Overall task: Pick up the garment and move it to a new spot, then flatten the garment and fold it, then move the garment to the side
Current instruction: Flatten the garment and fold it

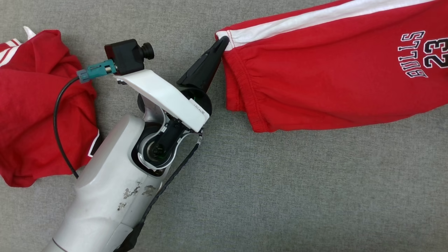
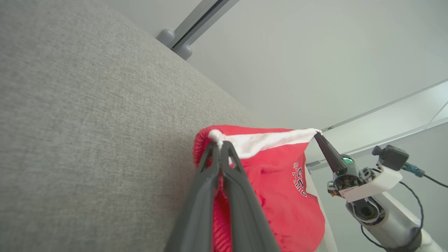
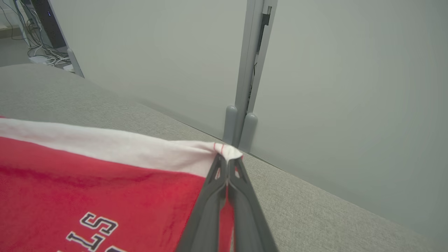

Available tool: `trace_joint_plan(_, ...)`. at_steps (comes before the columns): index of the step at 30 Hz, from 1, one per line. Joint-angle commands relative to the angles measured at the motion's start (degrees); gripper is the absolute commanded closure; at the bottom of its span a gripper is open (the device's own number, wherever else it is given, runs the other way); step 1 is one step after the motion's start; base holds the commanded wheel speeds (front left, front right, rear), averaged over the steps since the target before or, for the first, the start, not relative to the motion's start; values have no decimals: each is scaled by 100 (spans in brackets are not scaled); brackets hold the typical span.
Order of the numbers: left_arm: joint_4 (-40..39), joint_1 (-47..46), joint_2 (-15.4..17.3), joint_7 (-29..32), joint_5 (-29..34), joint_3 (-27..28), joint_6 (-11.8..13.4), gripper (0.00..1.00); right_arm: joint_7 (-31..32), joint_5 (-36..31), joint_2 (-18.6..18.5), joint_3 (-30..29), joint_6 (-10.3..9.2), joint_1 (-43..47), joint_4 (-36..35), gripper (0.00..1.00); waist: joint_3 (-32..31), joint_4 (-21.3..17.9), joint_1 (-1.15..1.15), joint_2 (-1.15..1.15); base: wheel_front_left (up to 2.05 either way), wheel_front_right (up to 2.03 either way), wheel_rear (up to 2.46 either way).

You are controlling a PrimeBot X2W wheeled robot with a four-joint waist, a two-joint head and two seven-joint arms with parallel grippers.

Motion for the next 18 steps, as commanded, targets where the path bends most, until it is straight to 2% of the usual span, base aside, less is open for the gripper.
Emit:
trace_joint_plan(1,113,-49,36,-24,37,-9,-21,100,-46,47,12,68,-15,-85,53,96,2,2,0,0,0,0,0)
trace_joint_plan(2,157,-58,28,-49,55,-13,-41,100,-54,62,44,145,-15,-163,130,56,3,2,0,0,0,0,0)
trace_joint_plan(3,204,-68,25,-70,79,-25,-42,80,-82,66,80,211,-15,-250,213,0,3,2,0,0,0,0,0)
trace_joint_plan(5,293,-97,30,-105,145,-67,-68,42,-165,132,190,291,-15,-373,363,0,1,0,0,0,0,0,0)
trace_joint_plan(6,342,-113,40,-148,187,-74,-69,13,-202,194,245,324,-15,-395,406,0,-6,-3,0,0,0,0,0)
trace_joint_plan(7,386,-123,50,-199,238,-85,-70,0,-234,242,274,355,-15,-412,445,0,-21,-6,0,0,0,0,0)
trace_joint_plan(10,476,-68,75,-451,498,-164,-90,0,-317,358,232,444,-15,-315,506,0,-115,-12,0,0,0,0,0)
trace_joint_plan(13,482,39,241,-949,1136,-357,-51,0,-353,489,131,457,-15,-6,552,0,-283,-32,0,0,0,0,0)
trace_joint_plan(15,481,169,335,-1409,1665,-497,143,0,-359,611,70,397,-15,257,536,0,-420,-41,0,0,0,0,0)
trace_joint_plan(18,401,515,388,-1916,2383,-579,652,0,-357,826,38,288,-15,793,544,0,-638,-63,0,0,0,0,0)
